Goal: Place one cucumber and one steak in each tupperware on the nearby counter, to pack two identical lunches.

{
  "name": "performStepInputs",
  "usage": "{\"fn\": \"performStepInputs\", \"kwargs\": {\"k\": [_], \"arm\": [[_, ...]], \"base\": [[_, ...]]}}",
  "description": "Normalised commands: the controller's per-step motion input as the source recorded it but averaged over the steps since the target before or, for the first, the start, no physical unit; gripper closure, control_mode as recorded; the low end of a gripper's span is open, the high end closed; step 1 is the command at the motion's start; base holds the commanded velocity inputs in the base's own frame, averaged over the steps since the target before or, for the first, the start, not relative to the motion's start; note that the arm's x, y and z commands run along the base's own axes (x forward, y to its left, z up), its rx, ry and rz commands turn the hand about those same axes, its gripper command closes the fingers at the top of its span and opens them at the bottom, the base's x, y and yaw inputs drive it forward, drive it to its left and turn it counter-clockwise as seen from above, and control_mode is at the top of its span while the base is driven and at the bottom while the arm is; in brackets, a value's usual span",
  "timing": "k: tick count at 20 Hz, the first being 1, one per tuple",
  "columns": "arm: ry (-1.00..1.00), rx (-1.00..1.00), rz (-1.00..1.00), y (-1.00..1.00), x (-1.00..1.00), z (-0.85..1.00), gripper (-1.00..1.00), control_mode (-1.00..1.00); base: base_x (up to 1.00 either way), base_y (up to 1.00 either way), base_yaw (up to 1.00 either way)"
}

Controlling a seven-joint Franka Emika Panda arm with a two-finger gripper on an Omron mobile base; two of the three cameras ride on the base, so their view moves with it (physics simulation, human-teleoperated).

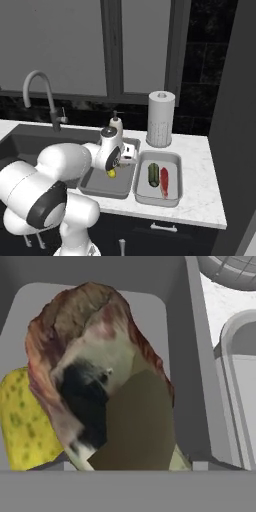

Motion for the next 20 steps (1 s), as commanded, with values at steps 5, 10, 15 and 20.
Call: {"fn": "performStepInputs", "kwargs": {"k": [5,10,15,20], "arm": [[-0.07,0.00,0.00,0.08,-0.39,0.05,-1.00,-1.00],[-0.24,0.00,0.00,0.12,-0.77,0.58,-1.00,-1.00],[-0.31,0.00,0.00,0.01,-0.88,0.84,-1.00,-1.00],[-0.37,-0.01,0.00,0.08,-1.00,0.85,-1.00,-1.00]], "base": [[0.00,0.00,0.00],[0.00,0.00,0.00],[0.00,0.00,0.00],[0.00,0.00,0.00]]}}
